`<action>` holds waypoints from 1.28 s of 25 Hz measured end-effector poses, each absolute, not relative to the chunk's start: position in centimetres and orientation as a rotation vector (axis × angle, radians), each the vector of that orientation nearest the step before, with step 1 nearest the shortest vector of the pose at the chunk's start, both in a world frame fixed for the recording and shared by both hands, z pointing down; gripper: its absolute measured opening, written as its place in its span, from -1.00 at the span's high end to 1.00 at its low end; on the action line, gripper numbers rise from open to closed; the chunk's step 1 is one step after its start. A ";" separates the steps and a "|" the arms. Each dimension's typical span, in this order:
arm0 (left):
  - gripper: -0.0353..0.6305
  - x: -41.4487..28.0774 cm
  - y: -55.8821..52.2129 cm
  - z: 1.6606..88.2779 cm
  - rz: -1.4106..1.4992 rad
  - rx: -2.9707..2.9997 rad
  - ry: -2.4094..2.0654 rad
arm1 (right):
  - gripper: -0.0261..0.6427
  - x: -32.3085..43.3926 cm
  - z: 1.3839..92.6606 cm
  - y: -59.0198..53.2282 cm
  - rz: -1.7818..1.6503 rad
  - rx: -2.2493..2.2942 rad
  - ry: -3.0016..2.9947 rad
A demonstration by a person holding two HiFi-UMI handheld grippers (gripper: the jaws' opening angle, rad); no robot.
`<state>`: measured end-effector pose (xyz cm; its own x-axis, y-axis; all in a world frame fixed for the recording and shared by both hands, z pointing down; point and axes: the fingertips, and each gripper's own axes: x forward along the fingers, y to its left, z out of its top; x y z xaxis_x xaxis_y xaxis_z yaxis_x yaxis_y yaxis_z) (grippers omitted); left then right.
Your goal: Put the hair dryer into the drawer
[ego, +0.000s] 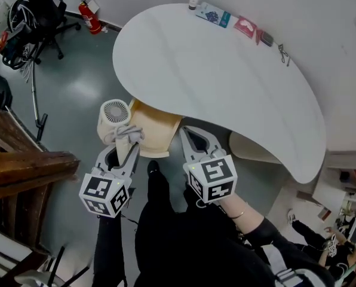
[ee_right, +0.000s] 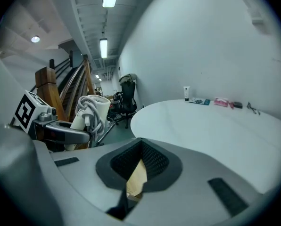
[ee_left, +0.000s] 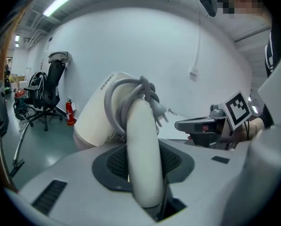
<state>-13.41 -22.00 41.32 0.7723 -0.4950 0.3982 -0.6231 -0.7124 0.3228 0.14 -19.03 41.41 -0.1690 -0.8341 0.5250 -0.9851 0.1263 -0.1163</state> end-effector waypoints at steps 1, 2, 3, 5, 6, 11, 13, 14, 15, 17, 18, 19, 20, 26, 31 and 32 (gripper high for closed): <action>0.48 -13.4 -22.3 41.7 0.419 2.529 -0.812 | 0.92 0.0 41.7 -19.2 0.645 1.778 -2.063; 0.48 -13.3 -22.5 42.0 0.442 2.536 -0.779 | 0.92 -0.1 41.9 -19.4 0.654 1.788 -2.048; 0.48 -13.3 -22.7 42.4 0.466 2.544 -0.745 | 0.92 -0.3 42.1 -19.6 0.661 1.800 -2.033; 0.48 -13.2 -22.9 43.1 0.515 2.563 -0.674 | 0.92 -0.5 42.4 -19.9 0.673 1.824 -2.005; 0.48 -13.1 -23.0 43.4 0.543 2.573 -0.637 | 0.92 -0.6 42.6 -20.0 0.680 1.834 -1.993; 0.48 -12.7 -22.8 44.9 0.697 2.625 -0.439 | 0.92 -0.6 43.3 -20.1 0.708 1.893 -1.930; 0.48 -12.7 -22.6 45.5 0.764 2.642 -0.361 | 0.92 -0.6 43.6 -20.0 0.724 1.917 -1.900; 0.48 -12.7 -22.5 45.9 0.805 2.657 -0.322 | 0.92 -0.6 44.0 -19.8 0.736 1.925 -1.888; 0.48 -12.7 -22.4 46.3 0.851 2.673 -0.282 | 0.92 -0.7 44.4 -19.6 0.747 1.934 -1.877; 0.48 -12.5 -22.2 47.1 0.933 2.694 -0.198 | 0.92 -0.5 44.7 -19.4 0.766 1.955 -1.852; 0.48 -12.5 -22.1 47.6 0.967 2.696 -0.153 | 0.92 -0.4 44.8 -19.3 0.772 1.967 -1.839; 0.48 -12.4 -21.9 48.0 1.001 2.697 -0.106 | 0.92 -0.3 44.9 -19.2 0.778 1.976 -1.827; 0.48 -12.4 -21.8 48.6 1.036 2.699 -0.058 | 0.92 -0.3 45.1 -19.1 0.784 1.982 -1.819; 0.48 -12.2 -21.2 51.5 1.274 2.661 0.207 | 0.92 -0.1 46.3 -18.4 0.839 1.989 -1.782; 0.48 -12.1 -20.8 54.0 1.489 2.576 0.395 | 0.92 0.5 47.0 -18.6 0.867 1.987 -1.745; 0.48 -12.1 -20.8 54.6 1.541 2.557 0.431 | 0.92 0.6 47.1 -18.6 0.873 1.986 -1.738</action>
<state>-12.08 -20.81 54.59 0.4394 0.3055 0.8447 0.1775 -0.9514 0.2517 0.62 -18.62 47.13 0.0529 -0.7532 0.6556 -0.9756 -0.1792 -0.1272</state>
